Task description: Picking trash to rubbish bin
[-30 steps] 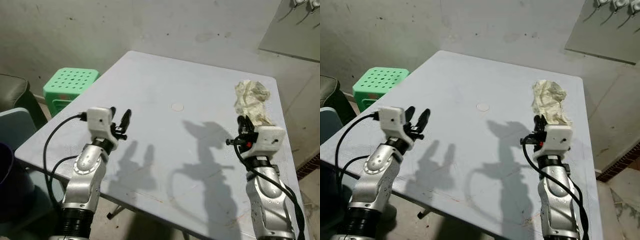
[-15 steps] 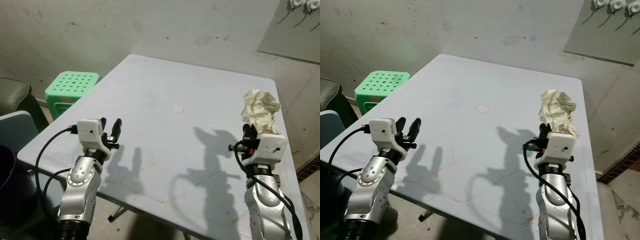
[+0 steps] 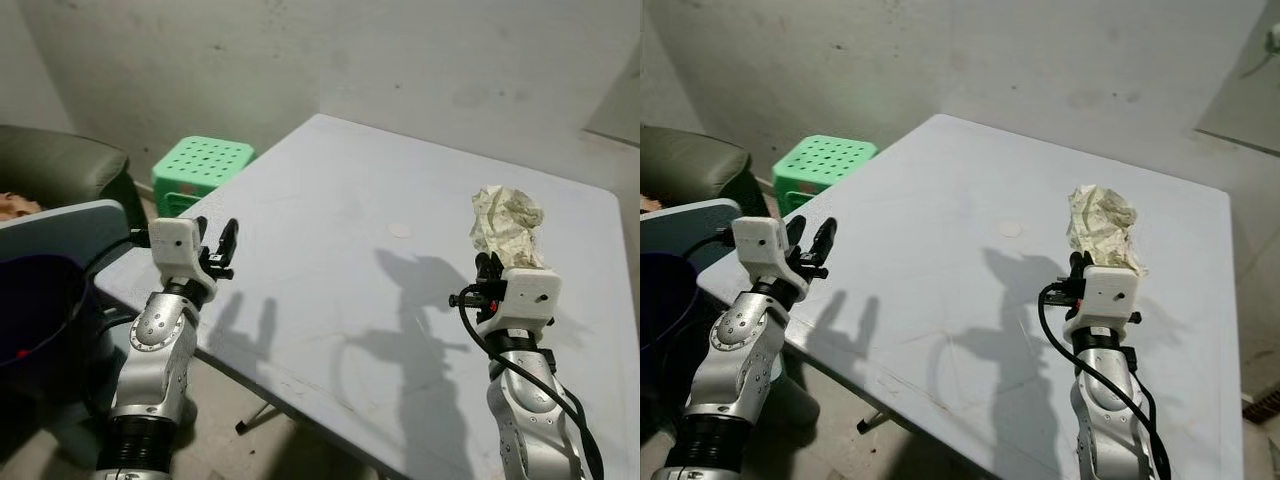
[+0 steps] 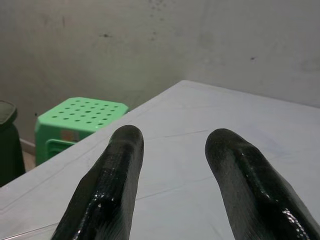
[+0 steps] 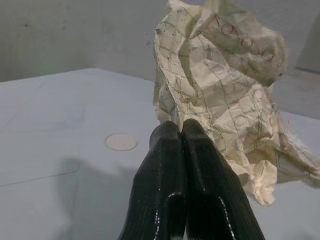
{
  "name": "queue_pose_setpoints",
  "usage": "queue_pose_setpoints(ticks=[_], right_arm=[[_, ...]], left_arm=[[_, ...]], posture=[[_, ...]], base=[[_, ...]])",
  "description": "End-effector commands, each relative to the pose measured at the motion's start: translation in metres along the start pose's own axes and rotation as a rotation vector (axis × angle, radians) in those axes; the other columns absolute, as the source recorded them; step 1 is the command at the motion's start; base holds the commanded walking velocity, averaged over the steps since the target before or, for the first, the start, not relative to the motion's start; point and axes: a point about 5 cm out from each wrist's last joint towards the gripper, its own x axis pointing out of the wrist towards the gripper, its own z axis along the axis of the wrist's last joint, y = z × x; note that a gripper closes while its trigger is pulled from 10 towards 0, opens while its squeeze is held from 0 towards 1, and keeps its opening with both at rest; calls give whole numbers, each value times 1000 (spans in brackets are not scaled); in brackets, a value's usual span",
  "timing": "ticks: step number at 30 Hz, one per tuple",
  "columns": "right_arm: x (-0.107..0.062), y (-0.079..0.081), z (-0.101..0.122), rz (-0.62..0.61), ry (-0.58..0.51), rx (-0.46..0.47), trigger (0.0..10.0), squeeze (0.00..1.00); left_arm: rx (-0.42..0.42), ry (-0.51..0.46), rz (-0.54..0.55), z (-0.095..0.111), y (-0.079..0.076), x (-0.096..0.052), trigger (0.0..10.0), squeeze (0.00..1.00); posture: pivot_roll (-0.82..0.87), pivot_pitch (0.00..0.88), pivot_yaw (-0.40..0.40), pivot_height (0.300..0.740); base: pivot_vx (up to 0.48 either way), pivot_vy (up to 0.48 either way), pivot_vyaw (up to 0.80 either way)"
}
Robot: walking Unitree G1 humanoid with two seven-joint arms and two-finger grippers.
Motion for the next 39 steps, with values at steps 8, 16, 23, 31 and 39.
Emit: queue_pose_setpoints(ticks=[8, 16, 23, 31, 39], right_arm=[[5, -3, 10, 9, -30, -6, 10000, 0], [8, -3, 10, 15, -26, -10, 10000, 0], [9, -1, 9, 21, -24, -6, 10000, 0], [8, -1, 9, 22, -20, -8, 10000, 0], [8, -3, 9, 16, -20, -8, 10000, 0]], left_arm=[[24, -4, -9, 4, 2, 6, 10000, 0], [28, -3, -2, 4, 5, 6, 10000, 0], [31, 4, 4, 4, 8, 7, 10000, 0], [54, -8, 11, 6, 8, 8, 10000, 0], [55, -10, 7, 7, 7, 10, 10000, 0]], posture=[[-56, 0, -34, 740], [-48, 0, -36, 740], [-47, 0, -35, 740], [-49, 0, -33, 740], [-53, 0, -30, 740]], base=[[0, 0, 800], [0, 0, 800], [0, 51, 800], [0, 175, 800], [0, 0, 800]])
